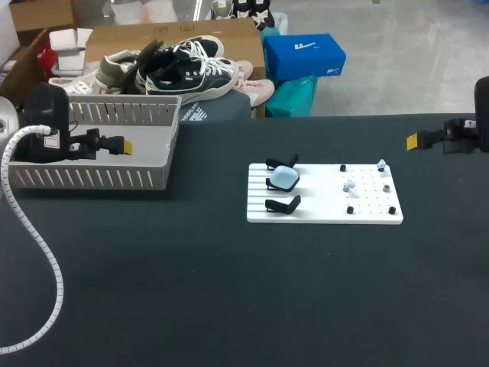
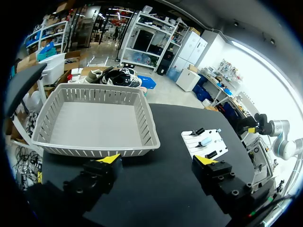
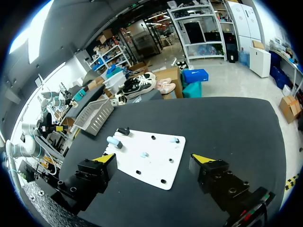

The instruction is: Pick up each earbud case from the left stands, insert the matching earbuds, close the lid, and place the case in the box.

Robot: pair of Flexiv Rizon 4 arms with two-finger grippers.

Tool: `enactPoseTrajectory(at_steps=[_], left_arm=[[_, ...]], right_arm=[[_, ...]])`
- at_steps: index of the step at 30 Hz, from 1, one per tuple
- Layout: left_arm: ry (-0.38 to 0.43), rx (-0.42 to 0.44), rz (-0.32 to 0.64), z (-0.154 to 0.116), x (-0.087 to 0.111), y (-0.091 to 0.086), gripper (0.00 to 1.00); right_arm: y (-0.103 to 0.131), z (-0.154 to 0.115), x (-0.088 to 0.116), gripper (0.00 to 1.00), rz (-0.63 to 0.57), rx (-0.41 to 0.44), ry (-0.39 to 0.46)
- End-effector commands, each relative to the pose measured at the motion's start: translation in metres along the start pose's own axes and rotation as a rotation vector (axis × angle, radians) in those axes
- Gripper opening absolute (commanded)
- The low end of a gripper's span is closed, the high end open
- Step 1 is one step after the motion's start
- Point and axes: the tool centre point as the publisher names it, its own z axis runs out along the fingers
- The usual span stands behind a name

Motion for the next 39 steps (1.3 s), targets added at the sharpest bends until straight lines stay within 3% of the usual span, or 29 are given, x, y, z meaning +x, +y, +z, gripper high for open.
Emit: enactPoseTrajectory(at_steps=[1,36,39], left_arm=[[0.006,-0.004,0.0,-0.0001,-0.0014,-0.0006,1.0],[0.006,-0.004,0.0,-0.0001,-0.0014,-0.0006,1.0],[0.022,0.02,0.043,0.0022,-0.0055,0.0,1.0]], right_arm=[[-0.0009,0.0009,-0.0001,1.0,-0.001,-0.003,0.0],[-0.0009,0.0009,-0.0001,1.0,-0.001,-0.003,0.0],[-0.0009,0.0009,-0.0001,1.0,-0.001,-0.003,0.0]])
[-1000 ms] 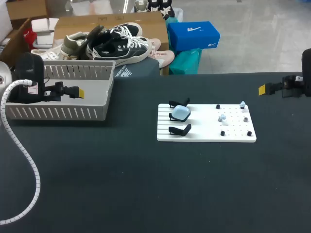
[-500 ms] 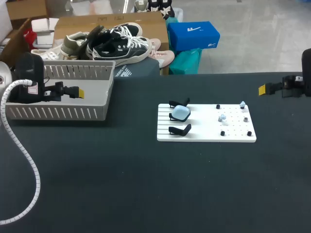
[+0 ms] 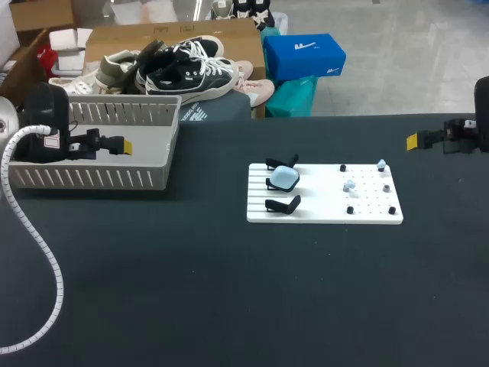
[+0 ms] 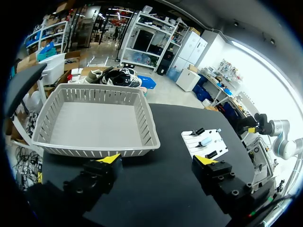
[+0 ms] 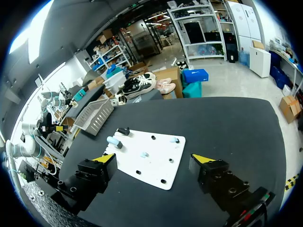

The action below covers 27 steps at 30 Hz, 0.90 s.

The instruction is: Pick up each earbud case from the left stands, insert the matching earbuds, close the lid, and place the case in the box.

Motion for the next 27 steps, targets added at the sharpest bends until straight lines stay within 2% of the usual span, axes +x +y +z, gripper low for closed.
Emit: enactPoseTrajectory(at_steps=[1,5,7,9,15,17,22,27], left_arm=[[0.022,0.027,0.051,0.003,-0.007,-0.001,1.0],[0.029,0.084,0.145,0.009,-0.013,-0.009,1.0],[0.042,0.153,0.214,0.013,-0.017,-0.014,1.0],[0.036,0.175,0.26,0.018,-0.022,-0.019,1.0],[0.035,0.314,0.426,0.036,-0.031,-0.041,1.0],[0.028,0.27,0.519,0.045,-0.032,-0.05,1.0],[0.069,0.441,0.69,0.061,-0.034,-0.076,1.0],[0.097,0.559,0.823,0.075,-0.037,-0.094,1.0]], right_arm=[[-0.001,0.001,0.0,1.0,-0.001,-0.003,0.0],[-0.001,0.001,0.0,1.0,-0.001,-0.003,0.0],[-0.001,0.001,0.0,1.0,-0.001,-0.003,0.0],[-0.001,0.001,0.0,1.0,-0.001,-0.003,0.0],[-0.001,0.001,0.0,1.0,-0.001,-0.003,0.0],[-0.001,0.001,0.0,1.0,-0.001,-0.003,0.0],[-0.001,0.001,0.0,1.0,-0.001,-0.003,0.0],[-0.001,0.001,0.0,1.0,-0.001,-0.003,0.0]])
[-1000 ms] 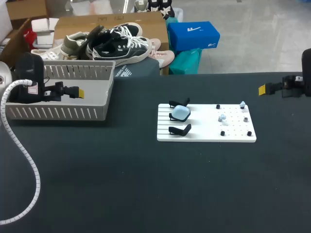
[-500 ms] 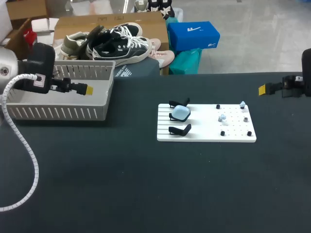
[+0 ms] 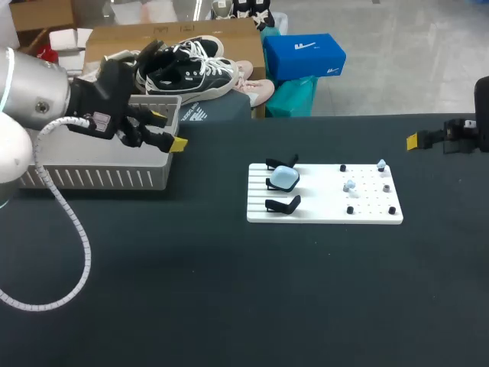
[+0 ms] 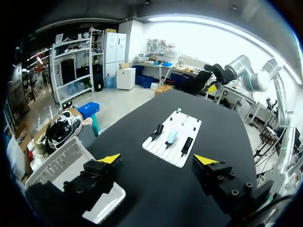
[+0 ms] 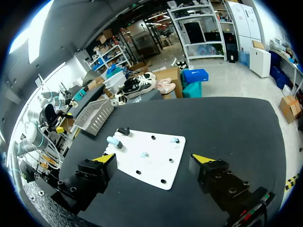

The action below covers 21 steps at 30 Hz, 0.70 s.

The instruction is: Pick up each earbud case from the left stands, insert the matching earbuds, close the lid, and place the case in the box.

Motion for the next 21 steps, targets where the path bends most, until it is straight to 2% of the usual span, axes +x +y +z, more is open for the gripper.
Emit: enactPoseTrajectory(at_steps=[1,10,21], left_arm=[[0.013,0.23,0.164,0.021,-0.011,0.007,1.0],[0.029,0.302,0.284,0.056,-0.005,0.003,1.0],[0.027,0.375,0.334,0.093,-0.002,-0.002,1.0]], right_arm=[[-0.001,0.001,0.0,1.0,-0.001,-0.003,0.0],[-0.001,0.001,0.0,1.0,-0.001,-0.003,0.0],[-0.001,0.001,0.0,1.0,-0.001,-0.003,0.0]])
